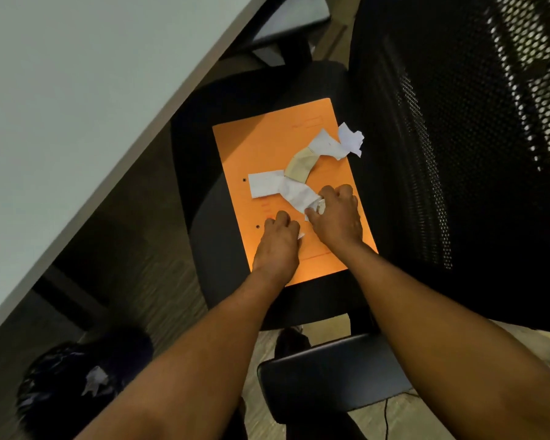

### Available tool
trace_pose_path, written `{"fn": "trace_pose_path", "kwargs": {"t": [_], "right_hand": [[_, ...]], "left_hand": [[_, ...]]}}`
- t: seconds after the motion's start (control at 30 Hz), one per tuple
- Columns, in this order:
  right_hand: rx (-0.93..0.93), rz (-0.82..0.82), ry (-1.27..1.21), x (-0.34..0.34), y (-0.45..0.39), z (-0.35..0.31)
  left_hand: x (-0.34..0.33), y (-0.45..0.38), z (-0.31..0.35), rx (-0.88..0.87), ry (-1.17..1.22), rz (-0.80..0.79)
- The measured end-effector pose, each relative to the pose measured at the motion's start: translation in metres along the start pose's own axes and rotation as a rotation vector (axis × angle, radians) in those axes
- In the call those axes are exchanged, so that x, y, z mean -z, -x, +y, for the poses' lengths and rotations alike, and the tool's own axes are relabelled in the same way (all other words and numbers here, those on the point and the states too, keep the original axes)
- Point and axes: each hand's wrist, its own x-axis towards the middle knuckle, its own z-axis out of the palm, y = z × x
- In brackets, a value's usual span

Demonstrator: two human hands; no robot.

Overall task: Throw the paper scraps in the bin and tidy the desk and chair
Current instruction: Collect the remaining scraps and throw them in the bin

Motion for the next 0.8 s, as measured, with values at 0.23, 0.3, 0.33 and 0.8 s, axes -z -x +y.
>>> {"fn": "trace_pose_path", "kwargs": {"t": [0.23, 0.3, 0.33, 0.8], "right_hand": [[0.13, 0.161, -0.327, 0.012, 0.004, 0.007], [0.106, 0.256, -0.351, 0.022, 0.004, 0.004], [0.097, 0.305, -0.366, 0.027, 0.002, 0.003], [0.15, -0.063, -0.009, 0.047, -0.11, 0.01]], "left_hand": [[0.039, 0.0, -0.011, 0.039, 0.246, 0.25], [0.051, -0.011, -0.013, 0.049, 0.237, 0.34], [0.057, -0.018, -0.015, 0.065, 0.231, 0.363], [0.052, -0.075, -0.039, 0.057, -0.158, 0.073]]}}
